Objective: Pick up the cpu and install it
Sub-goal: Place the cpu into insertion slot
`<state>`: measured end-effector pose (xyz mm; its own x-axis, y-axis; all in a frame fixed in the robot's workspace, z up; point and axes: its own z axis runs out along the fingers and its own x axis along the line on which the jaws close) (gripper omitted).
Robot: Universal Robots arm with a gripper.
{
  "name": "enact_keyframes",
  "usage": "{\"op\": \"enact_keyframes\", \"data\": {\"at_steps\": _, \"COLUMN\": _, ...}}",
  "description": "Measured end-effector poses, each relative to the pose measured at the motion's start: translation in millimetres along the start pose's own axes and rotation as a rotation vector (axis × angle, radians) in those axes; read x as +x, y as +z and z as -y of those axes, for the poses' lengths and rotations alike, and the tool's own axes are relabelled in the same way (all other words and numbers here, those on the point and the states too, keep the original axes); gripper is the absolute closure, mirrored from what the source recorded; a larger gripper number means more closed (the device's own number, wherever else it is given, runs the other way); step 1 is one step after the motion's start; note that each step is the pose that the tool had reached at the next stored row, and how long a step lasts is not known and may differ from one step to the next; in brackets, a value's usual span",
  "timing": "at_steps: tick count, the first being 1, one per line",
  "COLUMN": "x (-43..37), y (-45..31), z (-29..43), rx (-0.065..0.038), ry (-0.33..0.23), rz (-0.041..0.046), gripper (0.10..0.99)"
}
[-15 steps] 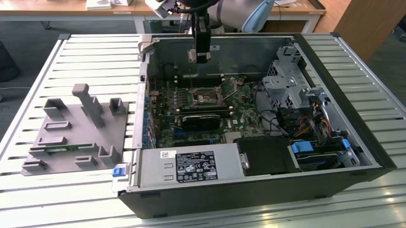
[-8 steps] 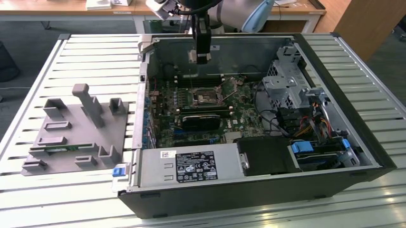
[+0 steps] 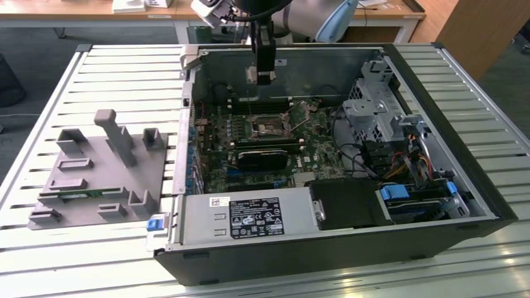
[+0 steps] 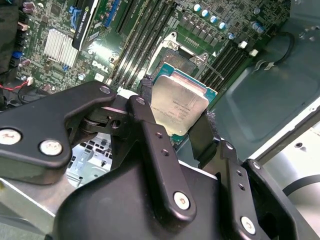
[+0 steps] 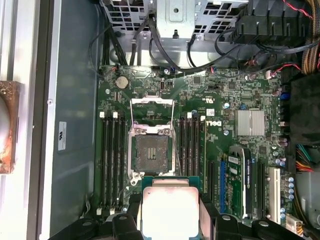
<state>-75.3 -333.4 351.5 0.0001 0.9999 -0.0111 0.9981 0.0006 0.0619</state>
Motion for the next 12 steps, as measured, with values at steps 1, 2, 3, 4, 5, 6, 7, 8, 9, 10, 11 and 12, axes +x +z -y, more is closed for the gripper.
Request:
{"op": "enact_keyframes", "data": {"at_steps": 1, "x": 0.0, "y": 0.2, "z": 0.0, "rx": 0.0, "ry": 0.0, "rz": 0.0001, "gripper": 0.545}}
{"op": "enact_keyframes", "data": {"at_steps": 2, "x": 0.0, "y": 0.5, "z": 0.0, "rx": 0.0, "ry": 0.0, "rz": 0.0, "gripper": 0.545}}
{"op": "enact_keyframes", "data": {"at_steps": 3, "x": 0.0, "y": 0.8, "z": -0.1, "rx": 0.0, "ry": 0.0, "rz": 0.0, "gripper": 0.545}}
{"op": "enact_keyframes", "data": {"at_steps": 4, "x": 0.0, "y": 1.0, "z": -0.1, "rx": 0.0, "ry": 0.0, "rz": 0.0001, "gripper": 0.545}}
{"op": "enact_keyframes", "data": {"at_steps": 5, "x": 0.0, "y": 1.3, "z": -0.1, "rx": 0.0, "ry": 0.0, "rz": 0.0, "gripper": 0.545}}
{"op": "enact_keyframes", "data": {"at_steps": 6, "x": 0.0, "y": 1.6, "z": -0.1, "rx": 0.0, "ry": 0.0, "rz": -0.0001, "gripper": 0.545}}
{"op": "enact_keyframes", "data": {"at_steps": 7, "x": 0.0, "y": 2.0, "z": 0.0, "rx": 0.0, "ry": 0.0, "rz": 0.0, "gripper": 0.545}}
{"op": "enact_keyframes", "data": {"at_steps": 8, "x": 0.1, "y": 2.3, "z": 0.0, "rx": 0.0, "ry": 0.0, "rz": 0.0, "gripper": 0.545}}
{"op": "enact_keyframes", "data": {"at_steps": 9, "x": 0.1, "y": 2.7, "z": -0.1, "rx": 0.0, "ry": 0.0, "rz": 0.0001, "gripper": 0.545}}
{"op": "enact_keyframes", "data": {"at_steps": 10, "x": 0.2, "y": 3.3, "z": -0.3, "rx": 0.0, "ry": 0.0, "rz": 0.0, "gripper": 0.545}}
{"op": "enact_keyframes", "data": {"at_steps": 11, "x": 0.4, "y": 3.9, "z": -0.8, "rx": 0.0, "ry": 0.0, "rz": 0.0, "gripper": 0.545}}
{"op": "enact_keyframes", "data": {"at_steps": 12, "x": 0.5, "y": 4.8, "z": -1.5, "rx": 0.0, "ry": 0.0, "rz": -0.0002, "gripper": 0.545}}
